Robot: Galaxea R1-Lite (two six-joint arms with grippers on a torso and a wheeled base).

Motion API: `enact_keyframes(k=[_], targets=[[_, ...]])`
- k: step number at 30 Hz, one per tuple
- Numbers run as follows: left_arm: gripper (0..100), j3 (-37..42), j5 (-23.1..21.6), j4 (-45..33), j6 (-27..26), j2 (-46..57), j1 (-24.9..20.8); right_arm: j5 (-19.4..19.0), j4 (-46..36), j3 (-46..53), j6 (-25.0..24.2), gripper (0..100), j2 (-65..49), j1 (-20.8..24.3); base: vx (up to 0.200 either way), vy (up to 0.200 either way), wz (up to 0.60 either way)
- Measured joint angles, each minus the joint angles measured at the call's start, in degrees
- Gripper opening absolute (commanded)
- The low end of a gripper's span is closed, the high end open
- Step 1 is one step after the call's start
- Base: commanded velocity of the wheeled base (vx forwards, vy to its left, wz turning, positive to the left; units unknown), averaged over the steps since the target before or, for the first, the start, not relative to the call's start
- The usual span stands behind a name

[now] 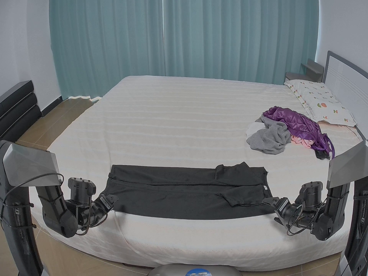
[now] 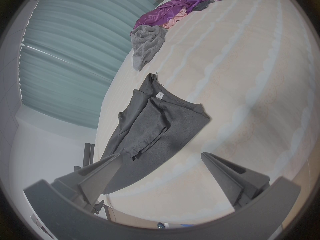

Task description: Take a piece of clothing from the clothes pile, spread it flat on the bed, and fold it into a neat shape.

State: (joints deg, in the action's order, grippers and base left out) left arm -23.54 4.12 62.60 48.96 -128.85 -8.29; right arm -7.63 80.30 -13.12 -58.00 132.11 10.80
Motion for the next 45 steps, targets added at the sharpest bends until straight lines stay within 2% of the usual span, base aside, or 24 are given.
enact_keyframes(k=[12, 13, 22, 28, 35, 36, 41, 45], targets=[[100, -6.03, 6.79, 1.67, -3.66, -5.77, -1.99, 0.88, 0.00, 0.04, 0.11, 100, 0.24, 0.69, 0.000, 0.000, 0.00], [0, -6.47, 7.07, 1.65, -3.72, -6.12, -1.88, 1.23, 0.00, 0.04, 0.12, 100, 0.26, 0.90, 0.000, 0.000, 0.00], [0, -7.72, 8.08, 2.21, -3.47, -7.69, -0.15, 6.92, -0.07, -0.50, 0.69, 100, 1.16, 3.91, 0.000, 0.000, 0.00], [0, -7.74, 8.14, 2.24, -3.30, -7.73, 0.09, 10.78, -0.29, -2.91, 3.71, 100, 3.91, 5.53, 0.000, 0.000, 0.00], [0, -7.74, 8.17, 2.27, -3.28, -7.73, 0.11, 13.18, -1.74, -8.02, 6.14, 100, 6.78, 6.10, 0.000, 0.000, 0.00], [0, -7.74, 8.17, 2.24, -3.25, -7.73, 0.11, 13.70, -2.21, -9.01, 6.68, 0, 7.22, 6.08, 0.000, 0.000, 0.00], [0, -7.70, 8.14, 2.24, -3.25, -7.73, 0.11, 17.46, -3.44, -13.29, 8.92, 0, 9.65, 5.66, 0.000, 0.000, 0.00], [0, -7.52, 8.17, 2.24, -3.25, -7.73, 0.11, 17.92, -2.51, -14.01, 9.01, 0, 10.73, 5.51, 0.000, 0.000, 0.00]])
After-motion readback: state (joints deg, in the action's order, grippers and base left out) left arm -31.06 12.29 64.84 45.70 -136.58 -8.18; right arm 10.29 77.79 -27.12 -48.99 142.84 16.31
